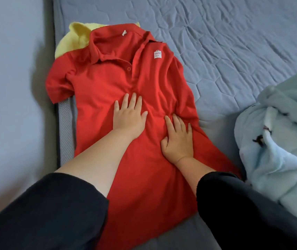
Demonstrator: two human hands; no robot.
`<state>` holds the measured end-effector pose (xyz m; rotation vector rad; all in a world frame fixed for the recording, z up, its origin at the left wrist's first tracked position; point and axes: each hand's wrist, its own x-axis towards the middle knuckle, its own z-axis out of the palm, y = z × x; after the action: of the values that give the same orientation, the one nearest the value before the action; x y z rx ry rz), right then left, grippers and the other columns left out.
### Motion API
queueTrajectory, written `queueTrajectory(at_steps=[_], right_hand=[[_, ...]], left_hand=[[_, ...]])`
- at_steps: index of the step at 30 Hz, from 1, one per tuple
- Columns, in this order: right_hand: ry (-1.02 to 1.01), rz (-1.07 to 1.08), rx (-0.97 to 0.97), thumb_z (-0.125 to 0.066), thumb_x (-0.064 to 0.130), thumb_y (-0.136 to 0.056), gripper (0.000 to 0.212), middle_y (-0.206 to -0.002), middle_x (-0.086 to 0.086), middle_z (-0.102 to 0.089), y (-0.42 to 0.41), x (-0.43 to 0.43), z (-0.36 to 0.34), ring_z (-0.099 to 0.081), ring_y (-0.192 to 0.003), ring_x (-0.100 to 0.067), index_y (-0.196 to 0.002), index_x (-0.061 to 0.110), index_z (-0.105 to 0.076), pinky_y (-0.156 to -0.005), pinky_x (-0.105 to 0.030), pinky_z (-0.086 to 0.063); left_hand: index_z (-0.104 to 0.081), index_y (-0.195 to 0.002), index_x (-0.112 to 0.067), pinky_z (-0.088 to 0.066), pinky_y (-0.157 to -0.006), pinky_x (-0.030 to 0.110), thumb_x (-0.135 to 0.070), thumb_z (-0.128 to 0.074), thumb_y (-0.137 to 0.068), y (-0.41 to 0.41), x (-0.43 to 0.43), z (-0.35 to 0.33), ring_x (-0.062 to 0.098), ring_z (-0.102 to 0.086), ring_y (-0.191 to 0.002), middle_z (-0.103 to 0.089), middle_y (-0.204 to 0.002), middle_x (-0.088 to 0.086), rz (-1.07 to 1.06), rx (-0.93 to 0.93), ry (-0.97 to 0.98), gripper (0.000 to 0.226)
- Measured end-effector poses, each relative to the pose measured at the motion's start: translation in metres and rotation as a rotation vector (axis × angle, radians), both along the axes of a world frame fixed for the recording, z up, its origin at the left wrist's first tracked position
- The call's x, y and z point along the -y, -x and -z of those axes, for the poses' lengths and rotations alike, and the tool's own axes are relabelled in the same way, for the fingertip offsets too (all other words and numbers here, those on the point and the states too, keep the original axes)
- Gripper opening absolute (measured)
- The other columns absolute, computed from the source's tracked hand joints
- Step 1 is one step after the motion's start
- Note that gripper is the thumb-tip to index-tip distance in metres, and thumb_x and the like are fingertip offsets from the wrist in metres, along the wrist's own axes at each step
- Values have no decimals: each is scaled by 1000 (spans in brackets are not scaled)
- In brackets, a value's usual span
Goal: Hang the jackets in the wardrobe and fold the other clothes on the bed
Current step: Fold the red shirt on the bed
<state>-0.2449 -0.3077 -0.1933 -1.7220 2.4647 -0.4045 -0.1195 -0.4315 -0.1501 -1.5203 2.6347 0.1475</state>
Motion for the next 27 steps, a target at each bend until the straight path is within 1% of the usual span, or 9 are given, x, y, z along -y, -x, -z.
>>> queueTrajectory(at_steps=[7, 13, 15, 18, 20, 21, 23, 24, 27], right_hand=[[143, 8, -13, -37, 32, -70, 67, -138, -15, -48, 3, 4, 6, -43, -130, -29, -133, 13, -53, -107, -56, -29], [278, -93, -85, -44, 26, -70, 45, -111, -16, -58, 29, 40, -13, -55, -100, -35, -105, 6, -64, -92, -45, -40], [356, 4, -38, -44, 21, -73, 40, -110, -17, -57, 50, 72, -25, -53, -98, -35, -105, 5, -61, -89, -42, -40], [389, 464, 436, -42, 11, -87, 34, -118, -19, -56, 96, 122, -40, -53, -106, -33, -118, 2, -55, -87, -34, -38], [221, 708, 745, -44, 12, -92, 27, -104, -19, -64, 127, 146, -46, -60, -96, -32, -106, -1, -63, -76, -34, -44], [143, 721, 866, -48, 14, -92, 23, -88, -16, -66, 137, 154, -47, -62, -80, -31, -93, 1, -67, -65, -33, -46], [46, 668, 1029, -60, 23, -89, 20, -63, -4, -59, 144, 161, -52, -52, -51, -19, -73, 11, -64, -46, -23, -39], [13, 637, 1084, -67, 27, -85, 20, -61, -2, -58, 144, 162, -55, -50, -47, -16, -72, 13, -63, -46, -20, -40], [-98, 540, 1223, -75, 34, -80, 24, -72, -3, -70, 141, 163, -61, -66, -57, -15, -85, 12, -68, -54, -25, -53]], left_hand=[[-19, -151, -15, -9, -116, 51, -44, -25, -97, 39, 30, 28, 21, -7, -147, -17, -159, 4, -121, -127, 124, 62], [-23, -151, -17, -7, -116, 50, -39, -33, -95, 40, 34, 47, 19, -9, -147, -21, -158, 3, -152, -214, 153, 60], [-22, -151, -18, -6, -116, 50, -39, -33, -95, 42, 37, 49, 18, -8, -147, -19, -159, 2, -156, -212, 137, 61], [-19, -152, -18, -4, -116, 49, -40, -33, -94, 43, 40, 52, 18, -5, -148, -16, -160, 2, -150, -209, 117, 63], [-20, -151, -18, -4, -116, 50, -39, -35, -94, 42, 40, 52, 18, -5, -148, -16, -159, 2, -147, -224, 115, 63], [-20, -151, -17, -4, -116, 50, -39, -35, -94, 42, 40, 52, 18, -6, -148, -16, -159, 2, -148, -231, 117, 64], [-20, -151, -18, -4, -116, 50, -40, -35, -93, 42, 41, 52, 18, -5, -147, -16, -160, 2, -150, -234, 121, 64], [-20, -152, -18, -3, -116, 49, -40, -35, -93, 42, 41, 52, 18, -5, -147, -15, -160, 2, -151, -234, 118, 64], [-18, -152, -18, -1, -116, 49, -40, -34, -94, 43, 41, 52, 17, -3, -148, -14, -160, 1, -154, -238, 106, 64]])
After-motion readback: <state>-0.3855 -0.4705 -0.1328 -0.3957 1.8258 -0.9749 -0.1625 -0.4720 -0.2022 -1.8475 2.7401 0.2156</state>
